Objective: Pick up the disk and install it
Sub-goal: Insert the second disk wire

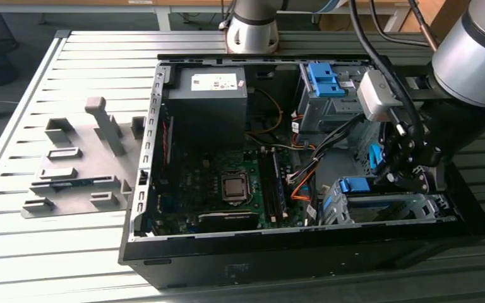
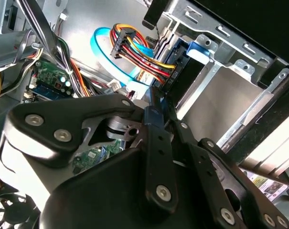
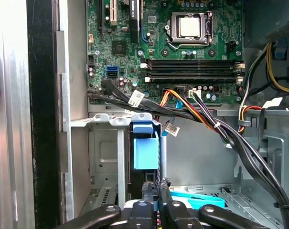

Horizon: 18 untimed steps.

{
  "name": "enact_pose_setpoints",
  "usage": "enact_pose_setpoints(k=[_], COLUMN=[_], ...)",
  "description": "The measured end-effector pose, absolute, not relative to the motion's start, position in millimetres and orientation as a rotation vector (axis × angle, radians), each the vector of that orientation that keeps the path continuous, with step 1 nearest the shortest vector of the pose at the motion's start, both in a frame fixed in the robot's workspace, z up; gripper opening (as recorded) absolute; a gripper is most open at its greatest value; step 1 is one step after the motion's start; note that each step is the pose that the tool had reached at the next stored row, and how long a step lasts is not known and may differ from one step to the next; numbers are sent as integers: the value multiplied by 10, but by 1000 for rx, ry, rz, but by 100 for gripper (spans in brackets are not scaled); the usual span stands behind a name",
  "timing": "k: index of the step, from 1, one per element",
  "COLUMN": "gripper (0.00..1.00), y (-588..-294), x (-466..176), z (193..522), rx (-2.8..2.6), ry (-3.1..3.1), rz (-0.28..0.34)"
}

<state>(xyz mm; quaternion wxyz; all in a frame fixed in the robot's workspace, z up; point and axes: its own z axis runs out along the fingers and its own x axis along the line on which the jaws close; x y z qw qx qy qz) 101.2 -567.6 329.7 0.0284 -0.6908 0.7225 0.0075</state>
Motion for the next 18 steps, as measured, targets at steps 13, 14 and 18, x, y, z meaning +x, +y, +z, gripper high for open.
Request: enact_pose_setpoints(k=[13, 14, 18], gripper=[16, 16, 11], y=[-5675, -5675, -5675], x=[1012, 1012, 1012], z=[3533, 3534, 3534], rx=[-2131, -2131, -2131], ry=[2229, 2229, 2229], rz=[24, 24, 24])
